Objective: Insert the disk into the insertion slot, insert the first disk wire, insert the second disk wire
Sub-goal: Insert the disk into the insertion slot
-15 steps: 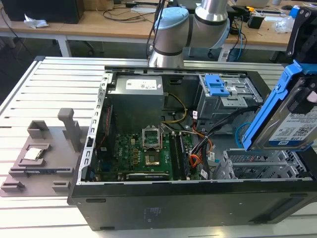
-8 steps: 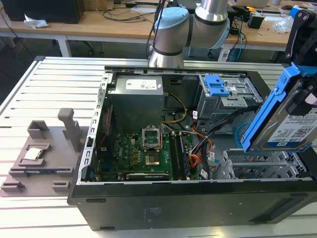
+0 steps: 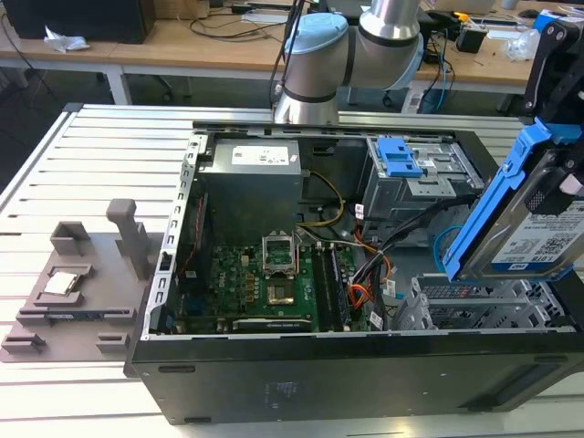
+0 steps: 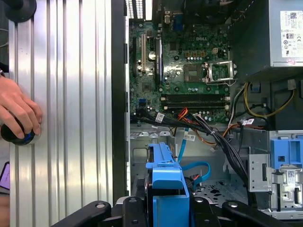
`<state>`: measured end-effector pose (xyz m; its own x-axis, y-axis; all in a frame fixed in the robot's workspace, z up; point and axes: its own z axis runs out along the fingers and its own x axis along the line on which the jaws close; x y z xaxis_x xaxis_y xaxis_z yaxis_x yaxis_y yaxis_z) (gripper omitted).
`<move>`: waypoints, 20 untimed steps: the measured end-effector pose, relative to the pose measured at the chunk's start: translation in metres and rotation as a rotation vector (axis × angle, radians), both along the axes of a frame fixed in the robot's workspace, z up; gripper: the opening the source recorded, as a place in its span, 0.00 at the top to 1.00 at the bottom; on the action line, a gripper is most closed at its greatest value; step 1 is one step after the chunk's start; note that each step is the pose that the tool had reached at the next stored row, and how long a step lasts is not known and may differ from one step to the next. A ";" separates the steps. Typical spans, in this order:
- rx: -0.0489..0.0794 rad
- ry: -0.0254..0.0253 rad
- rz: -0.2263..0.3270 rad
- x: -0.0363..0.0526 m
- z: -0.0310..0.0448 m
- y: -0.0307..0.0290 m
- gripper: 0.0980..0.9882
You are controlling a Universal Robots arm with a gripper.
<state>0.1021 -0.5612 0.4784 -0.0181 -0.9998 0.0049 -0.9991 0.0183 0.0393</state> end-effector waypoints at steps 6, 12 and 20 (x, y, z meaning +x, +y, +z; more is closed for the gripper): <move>0.000 0.0000 0.000 -0.0001 -0.0013 0.0000 0.70; 0.000 0.0000 0.000 -0.0003 -0.0054 0.0001 0.70; 0.000 0.0000 0.000 -0.0005 -0.0157 0.0000 0.70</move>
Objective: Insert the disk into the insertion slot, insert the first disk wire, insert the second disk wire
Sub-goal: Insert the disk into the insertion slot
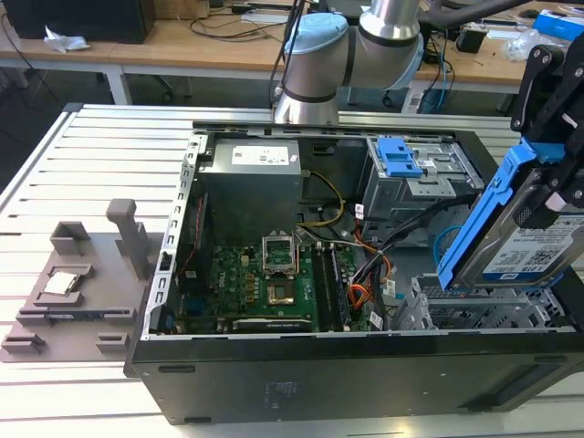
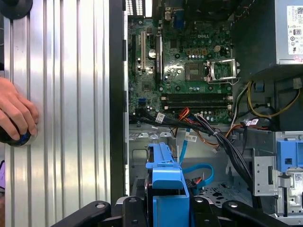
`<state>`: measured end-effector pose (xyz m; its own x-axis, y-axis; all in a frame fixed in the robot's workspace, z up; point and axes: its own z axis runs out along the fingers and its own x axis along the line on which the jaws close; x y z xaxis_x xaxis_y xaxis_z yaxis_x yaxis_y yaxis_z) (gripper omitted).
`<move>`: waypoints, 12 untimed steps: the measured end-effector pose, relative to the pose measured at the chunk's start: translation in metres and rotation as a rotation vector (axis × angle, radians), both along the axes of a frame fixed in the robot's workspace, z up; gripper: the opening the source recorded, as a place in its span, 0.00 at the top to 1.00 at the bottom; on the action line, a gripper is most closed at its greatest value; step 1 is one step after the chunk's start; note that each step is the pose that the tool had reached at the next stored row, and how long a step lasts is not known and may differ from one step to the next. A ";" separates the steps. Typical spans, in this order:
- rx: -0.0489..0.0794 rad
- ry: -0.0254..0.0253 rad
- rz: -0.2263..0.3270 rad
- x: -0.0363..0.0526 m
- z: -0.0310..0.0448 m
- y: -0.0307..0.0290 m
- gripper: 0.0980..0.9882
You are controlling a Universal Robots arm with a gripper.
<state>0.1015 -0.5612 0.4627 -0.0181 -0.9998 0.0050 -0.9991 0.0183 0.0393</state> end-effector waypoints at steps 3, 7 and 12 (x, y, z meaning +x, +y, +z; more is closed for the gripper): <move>0.000 0.0000 0.000 0.0000 -0.0017 0.0000 0.70; 0.000 0.0000 0.000 -0.0001 -0.0039 0.0000 0.70; 0.000 0.0000 0.000 0.0000 -0.0061 0.0000 0.70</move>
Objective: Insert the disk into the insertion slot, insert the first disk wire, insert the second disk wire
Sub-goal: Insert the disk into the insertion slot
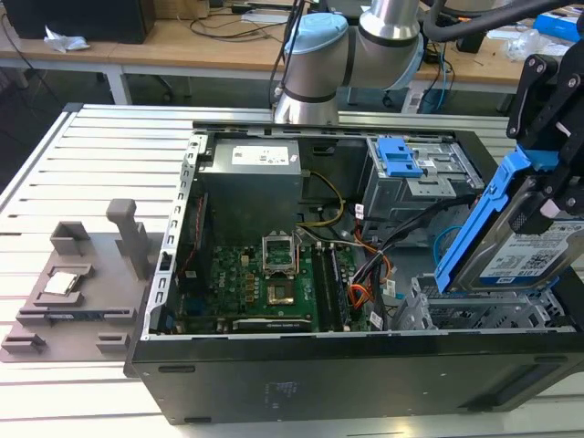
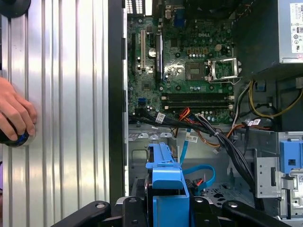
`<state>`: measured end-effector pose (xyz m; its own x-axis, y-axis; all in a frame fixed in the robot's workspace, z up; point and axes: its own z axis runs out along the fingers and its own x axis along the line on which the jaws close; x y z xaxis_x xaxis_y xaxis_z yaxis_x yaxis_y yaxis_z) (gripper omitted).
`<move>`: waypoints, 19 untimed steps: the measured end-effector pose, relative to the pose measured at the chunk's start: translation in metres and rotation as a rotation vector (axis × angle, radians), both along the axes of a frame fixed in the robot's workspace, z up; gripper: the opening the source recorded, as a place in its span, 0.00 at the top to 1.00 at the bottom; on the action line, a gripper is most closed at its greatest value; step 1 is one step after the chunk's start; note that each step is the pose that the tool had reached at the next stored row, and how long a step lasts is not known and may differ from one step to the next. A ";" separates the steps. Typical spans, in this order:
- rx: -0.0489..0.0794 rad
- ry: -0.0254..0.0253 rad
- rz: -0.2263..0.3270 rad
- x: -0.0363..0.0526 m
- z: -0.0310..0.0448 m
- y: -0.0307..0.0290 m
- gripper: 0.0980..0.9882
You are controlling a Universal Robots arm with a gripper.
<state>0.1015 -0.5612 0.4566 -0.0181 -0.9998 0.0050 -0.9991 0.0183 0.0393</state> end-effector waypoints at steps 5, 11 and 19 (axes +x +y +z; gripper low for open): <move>0.000 0.0000 0.000 0.0000 -0.0033 0.0000 0.70; 0.000 0.0000 0.000 0.0000 -0.0071 0.0000 0.70; 0.000 0.0000 0.000 0.0000 -0.0109 0.0000 0.70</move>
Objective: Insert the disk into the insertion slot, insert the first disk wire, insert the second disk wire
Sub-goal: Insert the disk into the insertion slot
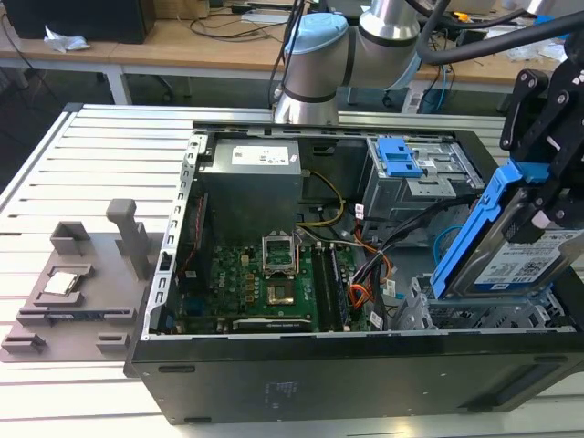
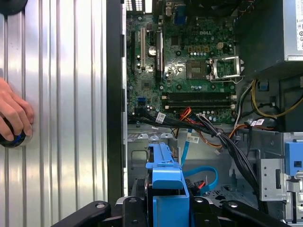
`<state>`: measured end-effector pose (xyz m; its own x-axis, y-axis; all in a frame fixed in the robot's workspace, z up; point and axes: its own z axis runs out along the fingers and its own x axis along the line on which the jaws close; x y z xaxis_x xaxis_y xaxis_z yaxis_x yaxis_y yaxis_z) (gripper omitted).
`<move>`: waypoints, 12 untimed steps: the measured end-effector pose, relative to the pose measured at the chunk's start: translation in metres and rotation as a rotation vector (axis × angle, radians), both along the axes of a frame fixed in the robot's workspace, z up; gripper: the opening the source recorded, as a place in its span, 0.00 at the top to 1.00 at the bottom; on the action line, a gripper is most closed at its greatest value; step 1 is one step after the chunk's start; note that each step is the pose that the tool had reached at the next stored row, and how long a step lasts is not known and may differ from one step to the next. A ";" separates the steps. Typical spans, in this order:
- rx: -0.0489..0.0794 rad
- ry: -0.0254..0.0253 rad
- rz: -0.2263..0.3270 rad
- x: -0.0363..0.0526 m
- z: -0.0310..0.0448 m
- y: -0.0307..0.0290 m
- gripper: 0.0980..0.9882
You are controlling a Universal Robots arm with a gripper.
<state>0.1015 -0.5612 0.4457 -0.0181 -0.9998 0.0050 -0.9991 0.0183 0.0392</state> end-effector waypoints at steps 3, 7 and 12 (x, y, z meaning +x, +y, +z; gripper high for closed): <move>0.000 0.0000 0.000 0.0000 -0.0016 0.0000 0.70; 0.000 0.0001 0.000 0.0000 -0.0035 0.0000 0.70; 0.000 0.0000 0.001 -0.0007 -0.0058 0.0061 0.70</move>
<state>0.1008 -0.5551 0.4400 -0.0175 -0.9998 0.0050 -0.9991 0.0177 0.0393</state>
